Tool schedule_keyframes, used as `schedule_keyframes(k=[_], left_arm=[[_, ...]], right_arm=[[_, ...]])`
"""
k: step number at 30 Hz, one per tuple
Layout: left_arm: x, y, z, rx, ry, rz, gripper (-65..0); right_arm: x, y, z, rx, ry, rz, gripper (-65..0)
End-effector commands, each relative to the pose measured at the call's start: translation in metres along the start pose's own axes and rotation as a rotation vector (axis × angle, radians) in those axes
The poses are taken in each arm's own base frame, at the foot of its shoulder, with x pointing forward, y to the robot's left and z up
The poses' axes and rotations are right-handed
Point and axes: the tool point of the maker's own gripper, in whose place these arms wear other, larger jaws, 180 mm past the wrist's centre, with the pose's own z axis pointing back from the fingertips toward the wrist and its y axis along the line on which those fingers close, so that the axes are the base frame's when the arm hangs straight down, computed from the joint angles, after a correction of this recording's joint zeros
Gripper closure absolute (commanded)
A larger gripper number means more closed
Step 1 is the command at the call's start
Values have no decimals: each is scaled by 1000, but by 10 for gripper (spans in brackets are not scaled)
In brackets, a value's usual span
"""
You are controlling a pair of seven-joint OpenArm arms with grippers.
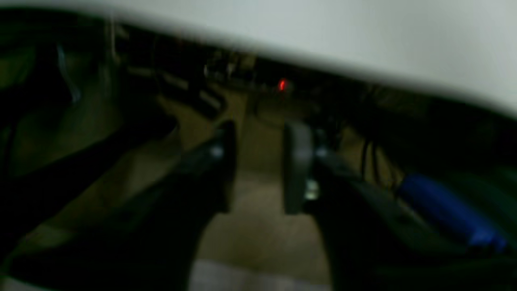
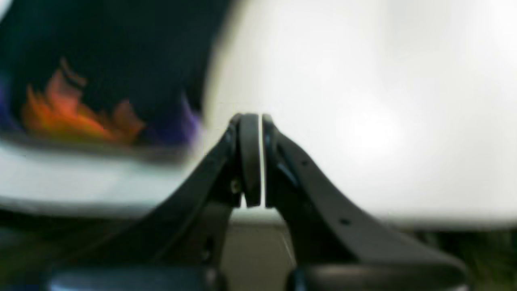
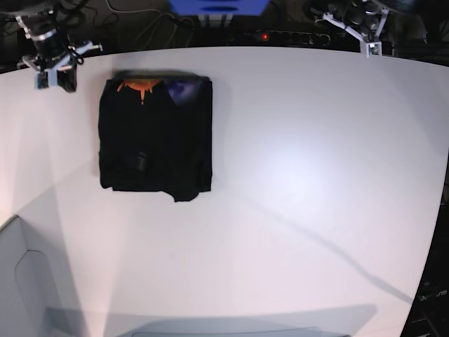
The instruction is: Fold the T-shirt properly
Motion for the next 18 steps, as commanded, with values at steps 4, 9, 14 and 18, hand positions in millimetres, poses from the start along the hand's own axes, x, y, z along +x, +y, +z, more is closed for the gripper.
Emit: schedule_keyframes(k=[4,9,14,18], left_arm=[[-26,6,10,14,59,-1,-108],[-64,8,0,35,150,76,0],[-104,10,-33,57,209,180,-1],[-129,6,-67,51,211,124,-1]], right_arm=[[-42,-27,34,-79,177,67,0],[-100,-22,51,-25,357,62,0],[-173,7,50,123,532,-10,0],[-224,26,40,201,629,-70,0]])
